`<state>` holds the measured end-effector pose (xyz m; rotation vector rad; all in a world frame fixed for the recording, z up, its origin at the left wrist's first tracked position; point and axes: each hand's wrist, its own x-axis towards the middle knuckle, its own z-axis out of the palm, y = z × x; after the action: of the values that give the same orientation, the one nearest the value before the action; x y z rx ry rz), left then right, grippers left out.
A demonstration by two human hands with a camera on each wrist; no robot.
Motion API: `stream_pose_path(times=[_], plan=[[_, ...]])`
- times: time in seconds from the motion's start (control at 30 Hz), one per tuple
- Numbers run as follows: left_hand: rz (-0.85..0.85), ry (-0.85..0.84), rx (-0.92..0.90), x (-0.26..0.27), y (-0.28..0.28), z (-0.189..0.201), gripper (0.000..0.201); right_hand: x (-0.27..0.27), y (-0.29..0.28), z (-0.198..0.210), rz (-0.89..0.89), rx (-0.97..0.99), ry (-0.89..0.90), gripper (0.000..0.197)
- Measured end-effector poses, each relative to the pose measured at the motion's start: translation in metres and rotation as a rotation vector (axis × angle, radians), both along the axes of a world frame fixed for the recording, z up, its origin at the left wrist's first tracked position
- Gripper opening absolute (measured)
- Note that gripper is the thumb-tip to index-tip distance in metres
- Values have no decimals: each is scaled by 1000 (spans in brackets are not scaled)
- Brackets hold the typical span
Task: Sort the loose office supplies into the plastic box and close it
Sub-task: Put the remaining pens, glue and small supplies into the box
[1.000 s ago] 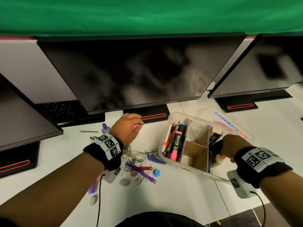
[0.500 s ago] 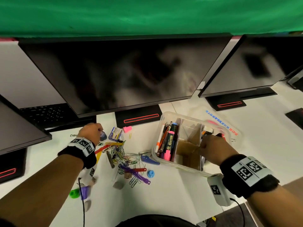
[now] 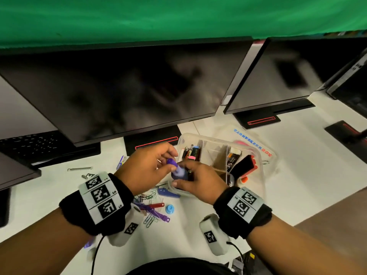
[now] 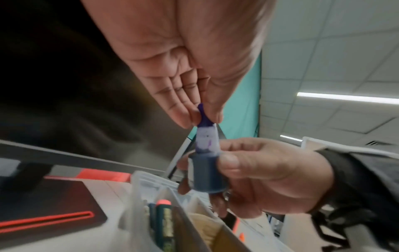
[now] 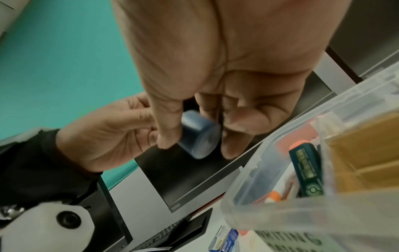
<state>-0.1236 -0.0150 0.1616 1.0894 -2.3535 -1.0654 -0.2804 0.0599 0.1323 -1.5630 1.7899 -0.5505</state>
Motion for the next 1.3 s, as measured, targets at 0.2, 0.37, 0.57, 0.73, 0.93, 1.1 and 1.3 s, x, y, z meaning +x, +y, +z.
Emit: stream_pose_path(times=[0.2,0.37,0.57,0.73,0.93,1.1,1.3], plan=[[-178,-53,-48,-31,8,-16,36,-33,21,0,-156,-16,9,34],[-425,-494,-125,-33,3,-38,32,-98,37,1,-323,59,29,14],[-453,-618,-151,-33,6,-48,25,-125,54,-18,-367,313,153,10],[-425,-618,-149,-35,5,-52,24,-122,48,-31,-221,416,513,8],[-401,-594,-127,-36,5,-54,22,-116,38,-40,-197,465,648,19],[-386,-569,-120,-36,5,-58,19,-110,34,-39,-202,543,681,22],[-382,-547,-108,-35,5,-60,22,-103,36,-41,-135,607,759,24]])
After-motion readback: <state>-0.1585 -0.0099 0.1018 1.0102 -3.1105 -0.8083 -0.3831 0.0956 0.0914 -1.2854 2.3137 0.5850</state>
